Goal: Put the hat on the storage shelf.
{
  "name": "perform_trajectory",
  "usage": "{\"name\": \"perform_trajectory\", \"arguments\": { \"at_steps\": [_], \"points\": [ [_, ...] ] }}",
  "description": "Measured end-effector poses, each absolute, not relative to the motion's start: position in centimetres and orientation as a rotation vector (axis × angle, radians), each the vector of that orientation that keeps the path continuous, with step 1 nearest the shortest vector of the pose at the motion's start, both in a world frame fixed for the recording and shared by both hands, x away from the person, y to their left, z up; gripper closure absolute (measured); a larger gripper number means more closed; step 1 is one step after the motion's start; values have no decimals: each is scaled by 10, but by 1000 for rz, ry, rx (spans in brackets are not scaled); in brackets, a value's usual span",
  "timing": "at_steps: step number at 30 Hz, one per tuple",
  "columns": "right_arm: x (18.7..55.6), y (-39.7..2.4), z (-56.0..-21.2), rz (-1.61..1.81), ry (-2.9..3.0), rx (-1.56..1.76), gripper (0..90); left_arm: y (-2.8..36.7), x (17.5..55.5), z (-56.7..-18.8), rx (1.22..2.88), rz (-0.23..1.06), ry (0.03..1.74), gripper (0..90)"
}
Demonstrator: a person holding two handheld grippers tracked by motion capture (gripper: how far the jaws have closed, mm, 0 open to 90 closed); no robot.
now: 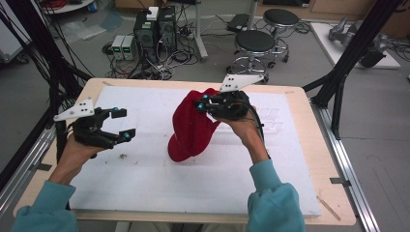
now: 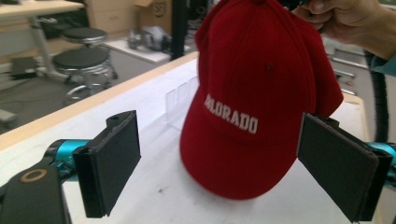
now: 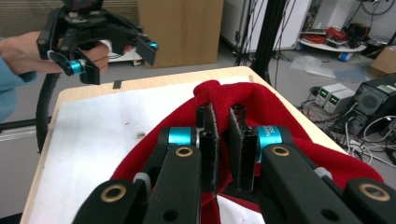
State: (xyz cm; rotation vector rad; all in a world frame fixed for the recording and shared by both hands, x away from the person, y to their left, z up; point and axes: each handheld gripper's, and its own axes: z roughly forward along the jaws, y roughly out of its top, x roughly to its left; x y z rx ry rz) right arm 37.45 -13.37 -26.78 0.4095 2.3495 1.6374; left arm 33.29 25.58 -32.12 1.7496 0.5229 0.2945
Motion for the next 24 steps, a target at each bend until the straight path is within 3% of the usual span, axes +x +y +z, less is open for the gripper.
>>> {"name": "perform_trajectory", "arguments": {
  "at_steps": [11, 24],
  "points": [
    [371, -127, -268, 1638, 2380, 347, 839, 209, 349, -301, 1784, 226, 413, 110],
    [363, -122, -271, 1649, 2409, 285, 839, 168, 358, -305, 1824, 152, 357, 99]
  ]
}}
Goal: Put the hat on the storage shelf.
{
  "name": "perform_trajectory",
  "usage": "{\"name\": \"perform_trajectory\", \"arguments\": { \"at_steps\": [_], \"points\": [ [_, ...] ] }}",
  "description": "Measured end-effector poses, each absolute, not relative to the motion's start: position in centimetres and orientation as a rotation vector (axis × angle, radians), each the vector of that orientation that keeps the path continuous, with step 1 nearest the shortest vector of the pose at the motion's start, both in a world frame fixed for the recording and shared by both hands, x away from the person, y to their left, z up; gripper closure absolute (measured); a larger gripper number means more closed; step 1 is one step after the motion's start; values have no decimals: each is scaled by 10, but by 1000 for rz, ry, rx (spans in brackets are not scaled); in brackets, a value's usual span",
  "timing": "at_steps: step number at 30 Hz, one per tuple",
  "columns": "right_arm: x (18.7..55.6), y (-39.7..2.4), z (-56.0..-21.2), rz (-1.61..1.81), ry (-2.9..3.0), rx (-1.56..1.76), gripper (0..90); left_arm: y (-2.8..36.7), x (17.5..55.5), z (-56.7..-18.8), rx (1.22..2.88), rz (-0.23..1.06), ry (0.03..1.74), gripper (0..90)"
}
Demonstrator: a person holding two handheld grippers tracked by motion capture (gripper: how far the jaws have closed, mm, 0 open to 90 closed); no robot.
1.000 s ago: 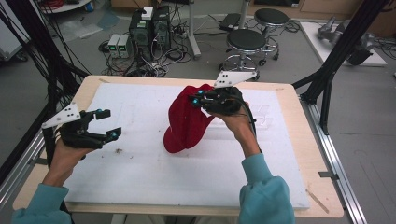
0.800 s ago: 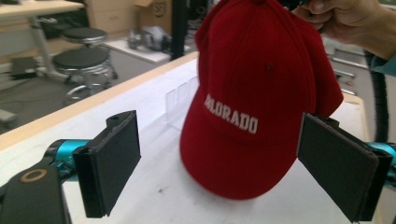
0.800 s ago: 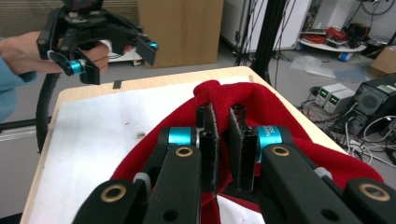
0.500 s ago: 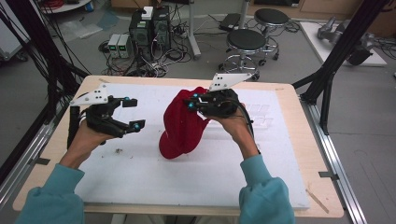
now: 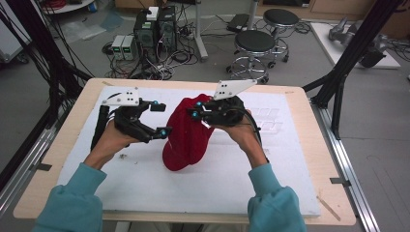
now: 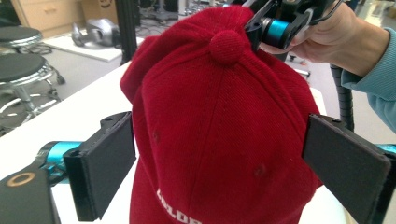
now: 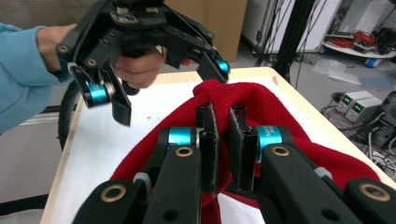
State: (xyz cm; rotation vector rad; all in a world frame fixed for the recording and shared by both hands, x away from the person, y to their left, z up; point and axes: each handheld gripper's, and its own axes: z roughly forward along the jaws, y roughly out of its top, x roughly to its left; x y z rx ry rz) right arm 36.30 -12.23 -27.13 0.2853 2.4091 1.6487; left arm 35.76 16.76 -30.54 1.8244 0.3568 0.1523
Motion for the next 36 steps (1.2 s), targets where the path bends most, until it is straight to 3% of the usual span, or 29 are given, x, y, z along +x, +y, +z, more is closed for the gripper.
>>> {"name": "perform_trajectory", "arguments": {
  "at_steps": [6, 19, 25, 28, 29, 30, 36],
  "points": [
    [362, -119, -272, 1648, 2419, 256, 839, 158, 360, -308, 1834, 123, 351, 68],
    [360, -112, -272, 1678, 2431, 181, 839, 145, 362, -317, 1902, 87, 345, 89],
    [360, -111, -273, 1672, 2433, 186, 838, 144, 360, -316, 1910, 85, 301, 327],
    [360, -111, -273, 1677, 2429, 196, 837, 145, 359, -315, 1912, 96, 306, 406],
    [360, -112, -273, 1675, 2428, 208, 835, 146, 358, -316, 1908, 100, 306, 477],
    [360, -112, -273, 1675, 2428, 208, 835, 147, 358, -316, 1907, 99, 303, 477],
    [361, -112, -275, 1671, 2417, 225, 831, 147, 356, -315, 1926, 101, 302, 689]
  ]
}}
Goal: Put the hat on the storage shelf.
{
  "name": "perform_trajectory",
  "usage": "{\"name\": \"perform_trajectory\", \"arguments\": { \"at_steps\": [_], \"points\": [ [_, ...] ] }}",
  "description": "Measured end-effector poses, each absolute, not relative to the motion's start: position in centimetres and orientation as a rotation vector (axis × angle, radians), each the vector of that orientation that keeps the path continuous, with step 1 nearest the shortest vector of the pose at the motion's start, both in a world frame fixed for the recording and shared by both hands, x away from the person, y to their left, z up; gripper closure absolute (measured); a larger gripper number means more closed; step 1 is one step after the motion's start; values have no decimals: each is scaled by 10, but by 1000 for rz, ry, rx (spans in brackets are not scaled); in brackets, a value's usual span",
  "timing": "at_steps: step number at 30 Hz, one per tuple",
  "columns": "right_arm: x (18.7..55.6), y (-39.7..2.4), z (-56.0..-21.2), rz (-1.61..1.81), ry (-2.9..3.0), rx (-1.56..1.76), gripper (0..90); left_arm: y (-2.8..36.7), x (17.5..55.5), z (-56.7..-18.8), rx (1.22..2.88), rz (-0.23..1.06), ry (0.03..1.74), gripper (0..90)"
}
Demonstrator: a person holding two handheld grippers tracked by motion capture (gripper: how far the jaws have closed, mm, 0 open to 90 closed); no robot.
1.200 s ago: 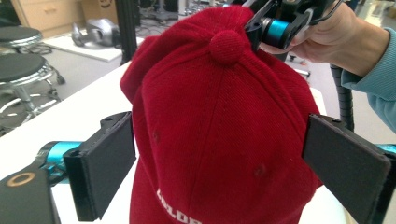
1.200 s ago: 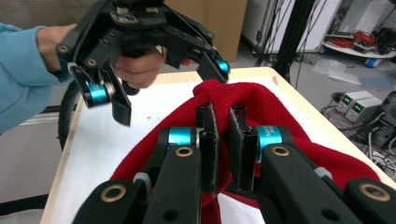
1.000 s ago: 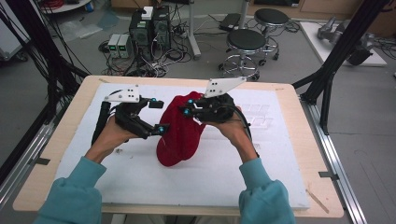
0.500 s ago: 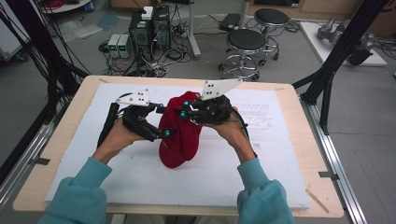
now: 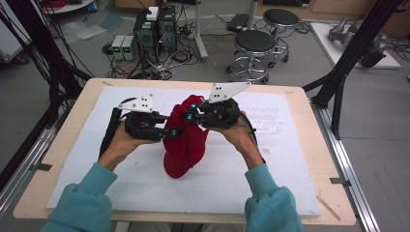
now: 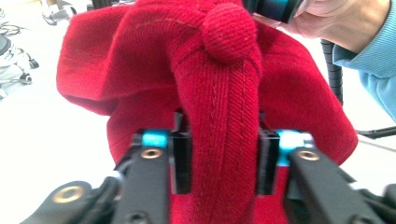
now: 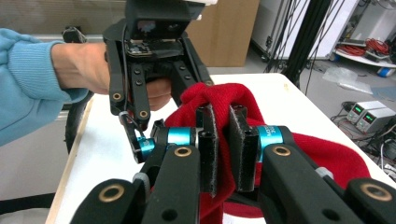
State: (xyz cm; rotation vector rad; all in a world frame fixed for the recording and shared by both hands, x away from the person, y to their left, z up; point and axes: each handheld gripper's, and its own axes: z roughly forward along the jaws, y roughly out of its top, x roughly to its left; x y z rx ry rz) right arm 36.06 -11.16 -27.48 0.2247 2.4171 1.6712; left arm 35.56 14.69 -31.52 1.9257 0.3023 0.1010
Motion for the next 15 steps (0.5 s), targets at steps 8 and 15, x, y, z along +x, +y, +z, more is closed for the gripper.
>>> {"name": "perform_trajectory", "arguments": {
  "at_steps": [8, 15],
  "points": [
    [360, -112, -276, 1668, 2390, 239, 759, 147, 353, -314, 1929, 102, 314, 826],
    [359, -113, -278, 1650, 2362, 328, 317, 147, 354, -314, 1936, 123, 335, 829]
  ]
}}
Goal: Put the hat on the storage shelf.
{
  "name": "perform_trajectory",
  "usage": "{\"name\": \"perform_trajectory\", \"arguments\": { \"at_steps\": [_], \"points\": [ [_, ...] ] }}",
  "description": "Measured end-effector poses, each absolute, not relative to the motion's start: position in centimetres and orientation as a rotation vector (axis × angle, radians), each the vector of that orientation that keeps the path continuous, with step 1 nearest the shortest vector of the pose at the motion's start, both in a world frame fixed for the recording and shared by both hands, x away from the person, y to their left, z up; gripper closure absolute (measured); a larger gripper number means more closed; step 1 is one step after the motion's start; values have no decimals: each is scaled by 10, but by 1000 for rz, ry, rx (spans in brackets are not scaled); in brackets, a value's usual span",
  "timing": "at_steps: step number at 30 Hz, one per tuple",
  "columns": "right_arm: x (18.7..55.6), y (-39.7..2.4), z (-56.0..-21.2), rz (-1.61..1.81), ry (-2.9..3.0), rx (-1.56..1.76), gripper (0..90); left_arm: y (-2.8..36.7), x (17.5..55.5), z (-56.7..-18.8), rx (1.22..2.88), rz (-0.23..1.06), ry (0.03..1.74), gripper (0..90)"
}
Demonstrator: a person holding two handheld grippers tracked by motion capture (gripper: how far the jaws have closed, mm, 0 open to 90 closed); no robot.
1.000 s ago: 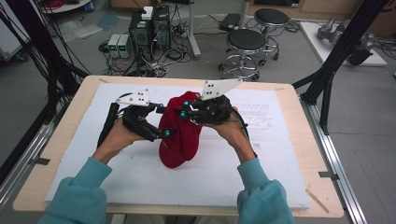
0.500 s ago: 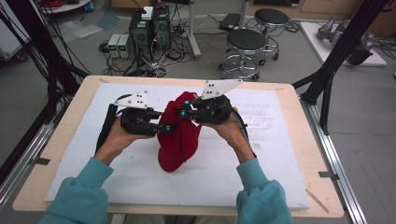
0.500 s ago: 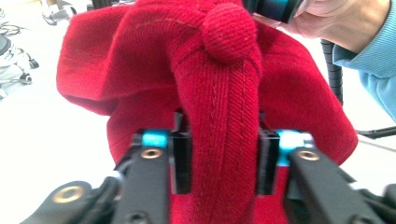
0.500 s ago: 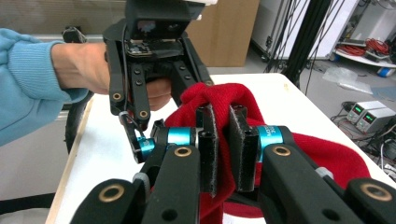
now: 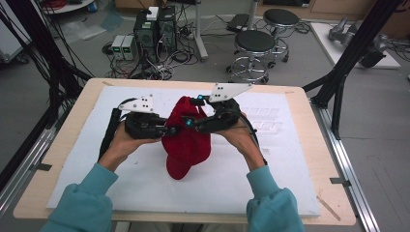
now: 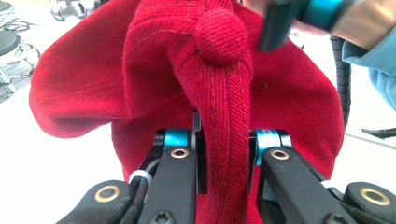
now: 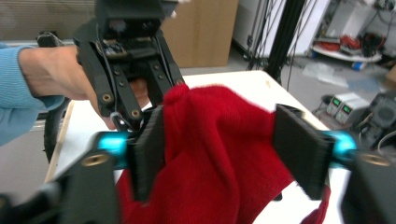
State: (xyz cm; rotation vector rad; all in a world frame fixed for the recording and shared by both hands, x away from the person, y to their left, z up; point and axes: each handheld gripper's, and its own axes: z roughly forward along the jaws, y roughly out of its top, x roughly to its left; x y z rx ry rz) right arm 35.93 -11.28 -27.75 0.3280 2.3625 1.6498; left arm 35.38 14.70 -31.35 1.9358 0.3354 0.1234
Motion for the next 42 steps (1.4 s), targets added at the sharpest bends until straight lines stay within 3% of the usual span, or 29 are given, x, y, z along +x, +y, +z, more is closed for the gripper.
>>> {"name": "perform_trajectory", "arguments": {
  "at_steps": [3, 8, 9, 23, 42],
  "points": [
    [358, -113, -279, 1623, 2362, 395, 166, 149, 355, -313, 1932, 133, 347, 832],
    [356, -117, -276, 1634, 2300, 474, 74, 151, 356, -312, 1934, 145, 367, 841],
    [355, -118, -275, 1639, 2290, 486, 20, 151, 356, -312, 1932, 149, 373, 842],
    [324, -139, -282, 1610, 2206, 626, 19, 157, 366, -305, 1882, 216, 508, 847],
    [296, -156, -328, 1570, 2173, 810, 22, 136, 380, -274, 1830, 285, 546, 852]
  ]
}}
